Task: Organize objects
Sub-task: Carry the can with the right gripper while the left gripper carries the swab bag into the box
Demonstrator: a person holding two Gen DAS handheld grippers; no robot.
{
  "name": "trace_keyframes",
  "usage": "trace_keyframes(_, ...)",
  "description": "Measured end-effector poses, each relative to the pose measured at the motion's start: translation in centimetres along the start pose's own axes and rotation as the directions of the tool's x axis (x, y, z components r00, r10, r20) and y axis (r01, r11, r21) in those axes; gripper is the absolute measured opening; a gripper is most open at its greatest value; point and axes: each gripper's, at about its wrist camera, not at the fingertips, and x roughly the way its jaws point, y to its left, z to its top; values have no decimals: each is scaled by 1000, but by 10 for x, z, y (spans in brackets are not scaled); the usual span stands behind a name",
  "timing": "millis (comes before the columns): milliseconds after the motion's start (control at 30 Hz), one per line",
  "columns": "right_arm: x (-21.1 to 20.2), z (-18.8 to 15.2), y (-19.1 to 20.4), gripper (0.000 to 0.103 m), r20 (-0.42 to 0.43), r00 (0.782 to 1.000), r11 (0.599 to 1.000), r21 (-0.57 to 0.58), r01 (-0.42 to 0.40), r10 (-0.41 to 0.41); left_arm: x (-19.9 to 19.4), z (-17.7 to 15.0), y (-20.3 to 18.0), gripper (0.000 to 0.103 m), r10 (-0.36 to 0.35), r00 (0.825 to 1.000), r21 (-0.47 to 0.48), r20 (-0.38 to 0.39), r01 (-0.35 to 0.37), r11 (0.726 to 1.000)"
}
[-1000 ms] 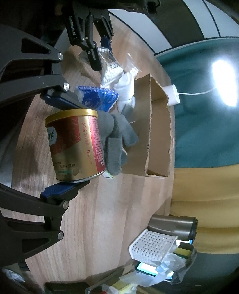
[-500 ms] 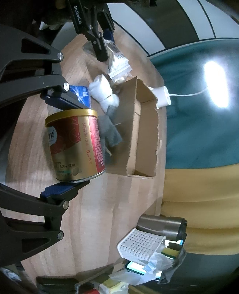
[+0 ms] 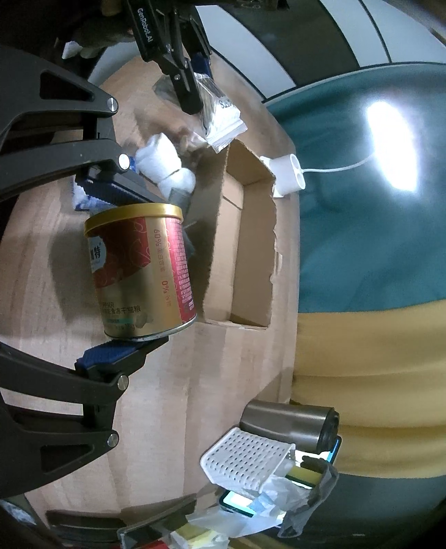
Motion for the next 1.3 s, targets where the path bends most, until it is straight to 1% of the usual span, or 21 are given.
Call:
trace_keyframes(300, 12, 20, -13, 70, 4, 1000, 1000, 20, 3, -4, 21, 21, 0, 52, -10, 1000, -4, -3, 10, 1000)
trace_keyframes(633, 30, 36, -17, 70, 0, 1000, 1000, 27, -3, 3, 43, 41, -4, 52, -31, 1000, -11, -5, 31, 999)
trace_keyframes(967, 46, 51, -15, 70, 4, 1000, 999, 40, -18, 18, 62, 53, -7, 52, -42, 999, -13, -11, 41, 999)
trace_keyframes(1300, 68, 61, -18, 70, -20, 1000, 998, 56, -17, 18, 84, 61, -5, 52, -37, 999, -31, -19, 36, 999)
